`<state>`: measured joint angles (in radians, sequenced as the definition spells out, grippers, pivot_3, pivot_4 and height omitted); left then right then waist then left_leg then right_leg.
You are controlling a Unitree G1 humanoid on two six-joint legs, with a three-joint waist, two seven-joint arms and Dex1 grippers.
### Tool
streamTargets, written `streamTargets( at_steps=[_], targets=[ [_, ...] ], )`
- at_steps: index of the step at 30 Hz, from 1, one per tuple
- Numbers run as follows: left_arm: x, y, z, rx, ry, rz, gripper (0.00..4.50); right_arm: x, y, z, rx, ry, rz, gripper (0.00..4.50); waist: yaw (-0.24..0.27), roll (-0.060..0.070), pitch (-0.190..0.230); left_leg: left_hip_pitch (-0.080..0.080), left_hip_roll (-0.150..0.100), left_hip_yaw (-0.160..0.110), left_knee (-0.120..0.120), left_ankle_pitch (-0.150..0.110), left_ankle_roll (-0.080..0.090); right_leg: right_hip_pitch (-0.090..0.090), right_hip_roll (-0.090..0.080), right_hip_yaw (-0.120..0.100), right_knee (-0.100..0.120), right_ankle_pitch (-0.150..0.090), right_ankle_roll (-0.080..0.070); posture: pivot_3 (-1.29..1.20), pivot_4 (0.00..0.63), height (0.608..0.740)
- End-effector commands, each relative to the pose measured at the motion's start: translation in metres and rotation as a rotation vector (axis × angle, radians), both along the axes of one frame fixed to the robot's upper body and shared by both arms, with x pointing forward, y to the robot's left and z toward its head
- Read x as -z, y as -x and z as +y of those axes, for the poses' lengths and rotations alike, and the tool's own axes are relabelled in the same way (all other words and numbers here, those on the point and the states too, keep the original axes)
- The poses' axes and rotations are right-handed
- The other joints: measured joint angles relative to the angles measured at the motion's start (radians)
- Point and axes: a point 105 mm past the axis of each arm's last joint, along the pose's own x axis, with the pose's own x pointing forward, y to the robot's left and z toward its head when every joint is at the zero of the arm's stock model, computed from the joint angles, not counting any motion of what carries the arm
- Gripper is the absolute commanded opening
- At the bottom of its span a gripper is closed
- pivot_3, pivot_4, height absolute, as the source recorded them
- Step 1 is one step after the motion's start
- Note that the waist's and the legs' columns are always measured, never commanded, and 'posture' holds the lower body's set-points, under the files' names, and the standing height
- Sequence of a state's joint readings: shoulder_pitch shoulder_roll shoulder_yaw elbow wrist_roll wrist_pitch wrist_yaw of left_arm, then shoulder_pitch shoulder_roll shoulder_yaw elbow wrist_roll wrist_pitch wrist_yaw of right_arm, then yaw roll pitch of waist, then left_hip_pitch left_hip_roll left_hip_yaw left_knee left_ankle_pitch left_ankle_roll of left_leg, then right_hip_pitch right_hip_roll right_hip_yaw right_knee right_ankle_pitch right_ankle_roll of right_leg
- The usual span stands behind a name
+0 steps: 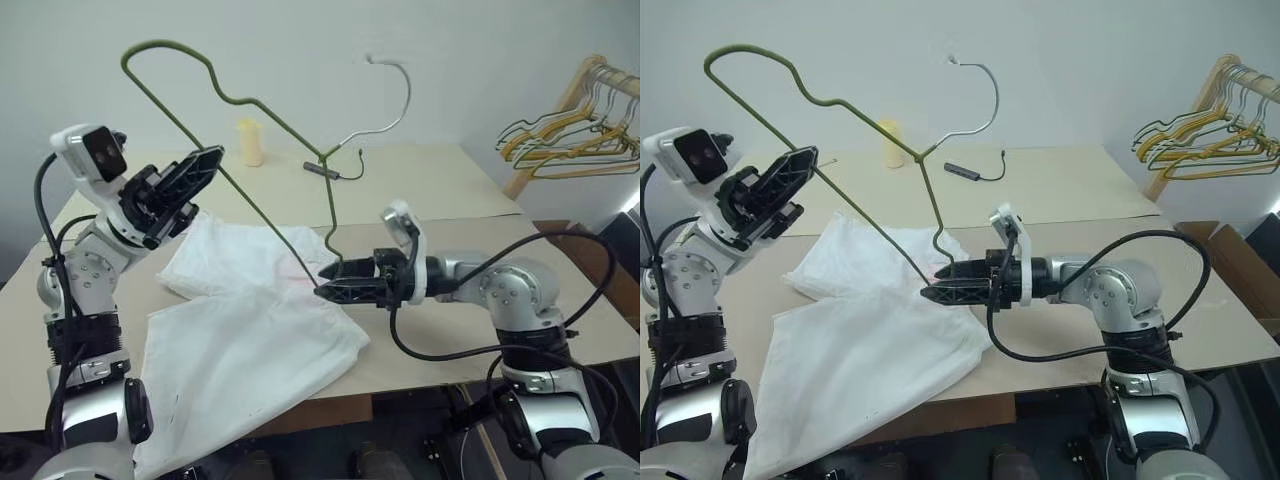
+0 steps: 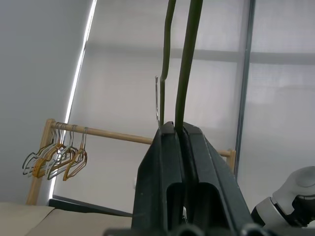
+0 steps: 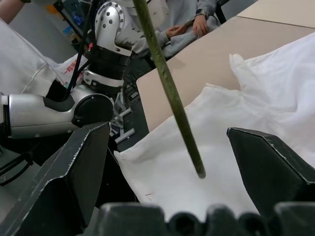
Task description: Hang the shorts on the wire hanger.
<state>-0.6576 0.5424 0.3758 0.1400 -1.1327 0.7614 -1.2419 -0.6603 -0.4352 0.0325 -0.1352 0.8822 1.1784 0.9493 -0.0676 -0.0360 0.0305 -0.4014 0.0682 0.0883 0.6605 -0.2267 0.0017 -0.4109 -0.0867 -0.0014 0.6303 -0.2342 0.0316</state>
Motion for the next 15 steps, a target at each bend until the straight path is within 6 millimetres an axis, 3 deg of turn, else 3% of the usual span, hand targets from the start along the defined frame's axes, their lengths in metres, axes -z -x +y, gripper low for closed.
streamTargets(
  at_steps=[1, 5, 15],
  targets=[
    [-0.0105, 0.0066, -0.0051, 0.02, 0.003, -0.056, 0.0, -0.0118, 0.0004, 0.0044, -0.02, -0.031, -0.037, 4.45, 0.0, 0.0, 0.0, 0.0, 0.0, 0.0, 0.0, 0.0, 0.0, 0.0, 0.0, 0.0, 0.0, 0.0, 0.0, -0.04, 0.0, 0.74],
    [-0.0089, 0.0054, -0.0055, 0.012, 0.006, -0.052, 0.0, -0.0112, -0.0006, 0.0027, -0.015, -0.027, -0.037, 3.57, -0.001, 0.0, 0.0, 0.0, 0.0, 0.0, 0.0, 0.0, 0.0, 0.0, 0.0, 0.0, 0.0, 0.0, 0.0, -0.04, 0.0, 0.74],
    [-0.0048, 0.001, -0.0022, -0.009, 0.014, -0.036, 0.0, -0.0082, -0.0026, 0.0007, 0.005, -0.017, -0.036, 0.02, -0.001, 0.0, 0.0, 0.0, 0.0, 0.0, 0.0, 0.0, 0.0, 0.0, 0.0, 0.0, 0.0, 0.0, 0.0, -0.05, 0.0, 0.74]
  ],
)
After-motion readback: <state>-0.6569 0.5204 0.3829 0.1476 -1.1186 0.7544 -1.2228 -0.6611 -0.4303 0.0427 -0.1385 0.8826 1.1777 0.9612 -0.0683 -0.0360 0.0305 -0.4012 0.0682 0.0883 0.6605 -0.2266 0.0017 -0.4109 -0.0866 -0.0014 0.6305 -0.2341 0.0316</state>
